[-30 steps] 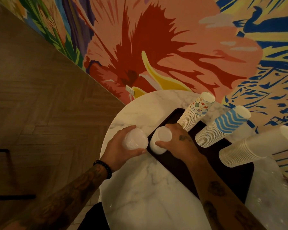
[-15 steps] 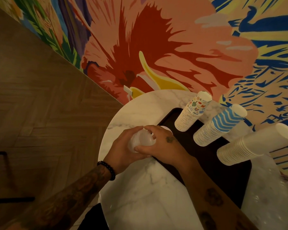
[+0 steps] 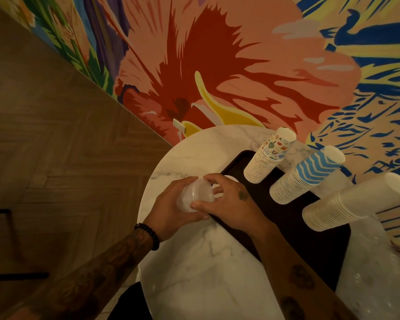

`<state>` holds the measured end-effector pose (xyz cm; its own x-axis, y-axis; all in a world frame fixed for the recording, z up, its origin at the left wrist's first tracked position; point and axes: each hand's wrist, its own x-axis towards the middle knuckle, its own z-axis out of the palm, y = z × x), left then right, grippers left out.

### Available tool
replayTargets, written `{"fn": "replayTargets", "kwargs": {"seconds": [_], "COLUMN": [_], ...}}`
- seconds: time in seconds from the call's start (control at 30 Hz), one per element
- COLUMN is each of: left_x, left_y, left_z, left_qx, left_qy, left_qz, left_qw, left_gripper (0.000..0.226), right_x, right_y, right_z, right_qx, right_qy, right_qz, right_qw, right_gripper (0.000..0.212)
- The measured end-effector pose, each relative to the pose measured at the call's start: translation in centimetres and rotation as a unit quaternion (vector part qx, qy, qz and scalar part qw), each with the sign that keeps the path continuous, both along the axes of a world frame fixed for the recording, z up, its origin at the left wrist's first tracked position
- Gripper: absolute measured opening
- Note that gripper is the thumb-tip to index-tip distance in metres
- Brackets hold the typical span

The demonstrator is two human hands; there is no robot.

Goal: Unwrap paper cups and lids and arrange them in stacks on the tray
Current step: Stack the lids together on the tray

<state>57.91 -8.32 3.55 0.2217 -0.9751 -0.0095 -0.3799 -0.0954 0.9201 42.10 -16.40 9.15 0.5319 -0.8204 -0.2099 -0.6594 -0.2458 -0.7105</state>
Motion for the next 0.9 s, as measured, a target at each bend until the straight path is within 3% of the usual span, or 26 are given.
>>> {"fn": "replayTargets", "kwargs": {"seconds": [0.23, 0.37, 0.53, 0.9], "left_x": [0.5, 0.7, 0.9, 1.1], "left_y": [-0.1, -0.1, 0.0, 0.1], "left_z": [-0.4, -0.5, -0.6, -0.9], "left_qx": [0.013, 0.024, 0.032, 0.038], "left_qy": [-0.01, 0.0, 0.018, 0.025], "left_qz": [0.019, 0.028, 0.046, 0.051], "left_qw": [1.0, 0.999, 0.998, 0.998], "left_gripper": [0.085, 0.085, 0.083, 0.09], "right_x": [-1.3, -3.0, -3.1, -2.7], "right_y": [-2.0, -4.2, -4.4, -3.9], "right_z": [0.8, 1.3, -0.5, -1.5], "right_qx": [-0.01, -0.077, -0.089, -0.091], "right_qy": [-0.086, 0.014, 0.139, 0.15], "right_qz": [-0.056, -0.057, 0.003, 0.003], "right_qw": [0.995, 0.995, 0.986, 0.984], "right_gripper": [0.074, 0.076, 0.081, 0.09]}}
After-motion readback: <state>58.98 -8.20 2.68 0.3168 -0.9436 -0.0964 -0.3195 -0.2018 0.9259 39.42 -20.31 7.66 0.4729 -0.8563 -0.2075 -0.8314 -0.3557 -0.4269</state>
